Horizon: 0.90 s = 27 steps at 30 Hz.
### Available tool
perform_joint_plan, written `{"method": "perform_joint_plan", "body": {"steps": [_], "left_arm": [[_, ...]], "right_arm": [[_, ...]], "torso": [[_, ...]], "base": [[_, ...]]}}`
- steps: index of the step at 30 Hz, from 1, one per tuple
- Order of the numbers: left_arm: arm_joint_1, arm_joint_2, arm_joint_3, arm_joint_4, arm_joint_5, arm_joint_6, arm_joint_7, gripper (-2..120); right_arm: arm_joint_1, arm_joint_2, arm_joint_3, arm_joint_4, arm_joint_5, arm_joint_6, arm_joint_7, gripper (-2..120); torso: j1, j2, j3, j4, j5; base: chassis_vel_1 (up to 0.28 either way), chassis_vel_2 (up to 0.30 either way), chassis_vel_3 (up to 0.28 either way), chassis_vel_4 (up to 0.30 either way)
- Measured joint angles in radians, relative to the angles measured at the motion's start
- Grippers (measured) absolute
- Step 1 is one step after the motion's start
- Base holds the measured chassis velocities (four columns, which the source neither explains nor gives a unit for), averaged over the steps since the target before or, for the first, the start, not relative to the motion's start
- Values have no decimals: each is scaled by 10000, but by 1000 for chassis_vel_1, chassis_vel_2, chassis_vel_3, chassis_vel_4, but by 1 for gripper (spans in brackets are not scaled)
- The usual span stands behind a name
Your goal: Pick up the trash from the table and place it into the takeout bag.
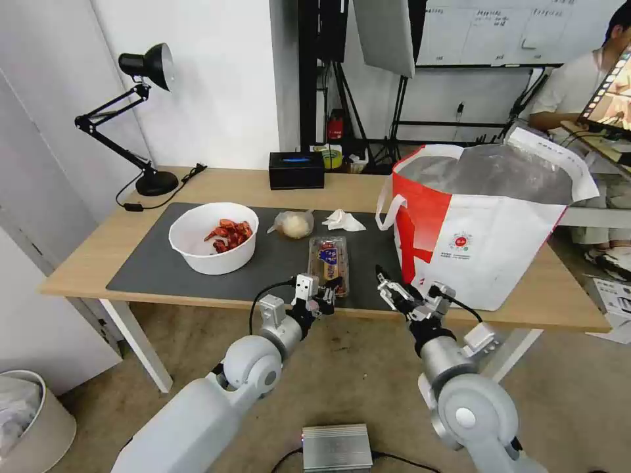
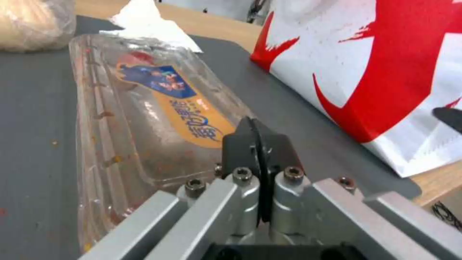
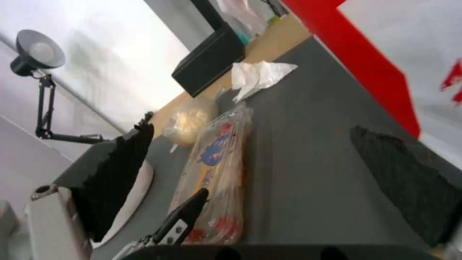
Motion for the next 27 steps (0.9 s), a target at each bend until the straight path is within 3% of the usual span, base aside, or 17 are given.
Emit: {"method": "perform_joint_plan", "body": {"steps": [7, 17, 27], "left_arm": [[-78, 20, -55, -60, -125, -59, -104, 0], [-103, 85, -110, -131, -210, -104, -230, 0], [-62, 101, -133, -116, -225, -109, -265, 0]], "right_arm": [[439, 44, -225, -351, 88, -42, 44, 100], [1745, 33, -403, -1058, 988, -940, 715, 100], [3673, 272, -737, -1974, 1866, -3042, 1988, 100]], "torso": [[0, 0, -1, 0, 0], [0, 0, -1, 1, 0], [0, 0, 0, 0, -1]], "base": [[0, 0, 0, 0], [0, 0, 0, 0], [0, 0, 0, 0]]}}
